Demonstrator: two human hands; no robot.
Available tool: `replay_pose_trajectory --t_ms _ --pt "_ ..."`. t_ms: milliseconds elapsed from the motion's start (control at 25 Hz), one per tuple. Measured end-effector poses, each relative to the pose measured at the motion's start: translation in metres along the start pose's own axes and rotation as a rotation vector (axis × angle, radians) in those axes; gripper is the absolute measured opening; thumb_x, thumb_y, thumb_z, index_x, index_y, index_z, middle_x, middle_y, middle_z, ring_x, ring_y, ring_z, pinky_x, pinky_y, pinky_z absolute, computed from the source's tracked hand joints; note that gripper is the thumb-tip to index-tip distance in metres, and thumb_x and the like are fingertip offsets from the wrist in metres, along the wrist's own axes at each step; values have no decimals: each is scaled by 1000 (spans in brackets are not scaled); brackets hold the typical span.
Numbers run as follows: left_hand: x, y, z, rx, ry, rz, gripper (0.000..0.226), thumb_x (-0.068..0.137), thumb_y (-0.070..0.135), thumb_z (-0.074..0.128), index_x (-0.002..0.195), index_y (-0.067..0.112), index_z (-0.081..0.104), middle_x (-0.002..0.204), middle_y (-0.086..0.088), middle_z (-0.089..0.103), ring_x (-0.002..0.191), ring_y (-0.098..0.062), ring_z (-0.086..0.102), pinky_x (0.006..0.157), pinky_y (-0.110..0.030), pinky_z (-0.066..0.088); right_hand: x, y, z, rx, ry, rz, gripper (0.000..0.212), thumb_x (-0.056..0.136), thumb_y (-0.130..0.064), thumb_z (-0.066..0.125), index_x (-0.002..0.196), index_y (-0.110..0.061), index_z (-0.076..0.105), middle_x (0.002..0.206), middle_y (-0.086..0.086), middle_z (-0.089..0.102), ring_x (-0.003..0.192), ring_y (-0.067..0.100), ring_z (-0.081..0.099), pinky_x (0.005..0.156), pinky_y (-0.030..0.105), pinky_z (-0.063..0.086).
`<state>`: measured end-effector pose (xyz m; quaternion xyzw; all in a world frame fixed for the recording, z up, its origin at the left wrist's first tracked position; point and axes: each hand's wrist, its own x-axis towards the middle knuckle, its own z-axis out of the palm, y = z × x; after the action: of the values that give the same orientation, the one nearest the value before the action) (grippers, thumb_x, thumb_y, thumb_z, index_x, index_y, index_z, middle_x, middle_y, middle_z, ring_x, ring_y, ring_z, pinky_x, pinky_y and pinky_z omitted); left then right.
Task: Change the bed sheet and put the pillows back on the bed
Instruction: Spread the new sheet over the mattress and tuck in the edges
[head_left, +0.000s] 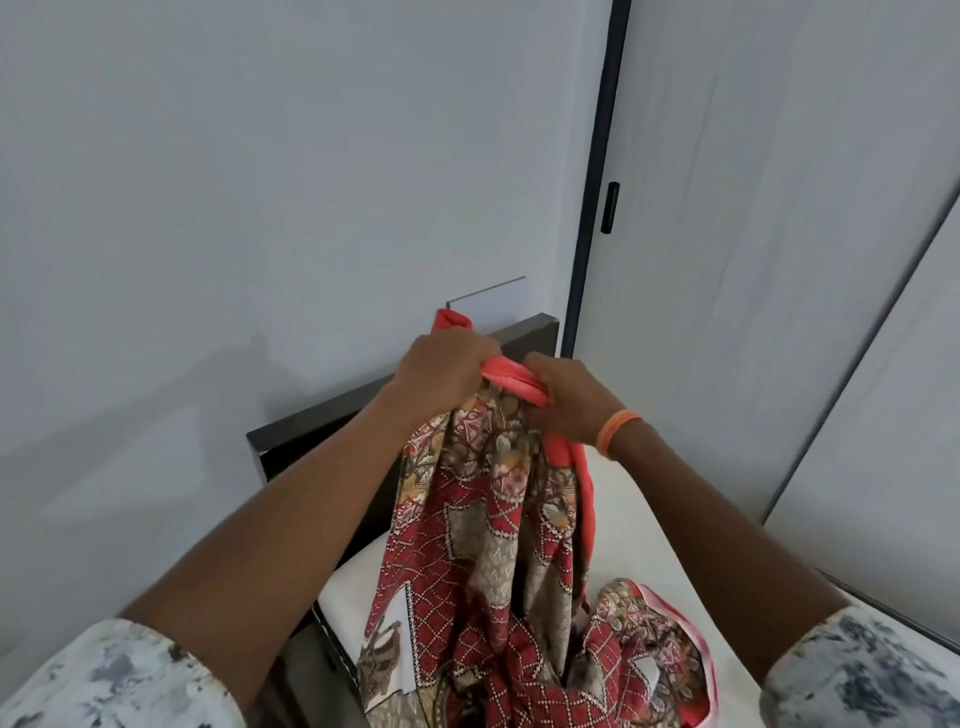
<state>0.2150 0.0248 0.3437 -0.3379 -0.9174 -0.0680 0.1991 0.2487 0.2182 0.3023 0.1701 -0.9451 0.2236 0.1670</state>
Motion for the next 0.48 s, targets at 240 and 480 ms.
replay_pose_trajectory --t_ms 240,480 --pt "11 2 0 49 178 -86 22 87 6 55 97 22 65 89 1 64 77 -25 65 62 -30 41 -31 24 56 -44 125 422 25 78 -35 69 95 -21 57 84 0 64 74 24 61 67 35 52" --pt "12 -28 -19 127 289 -234 24 88 3 48 98 16 65 93 -5 63 83 -32 65 60 -33 37 -47 48 83 -35 -303 483 30 81 -28 72 107 -14 68 103 8 70 93 27 65 76 26 47"
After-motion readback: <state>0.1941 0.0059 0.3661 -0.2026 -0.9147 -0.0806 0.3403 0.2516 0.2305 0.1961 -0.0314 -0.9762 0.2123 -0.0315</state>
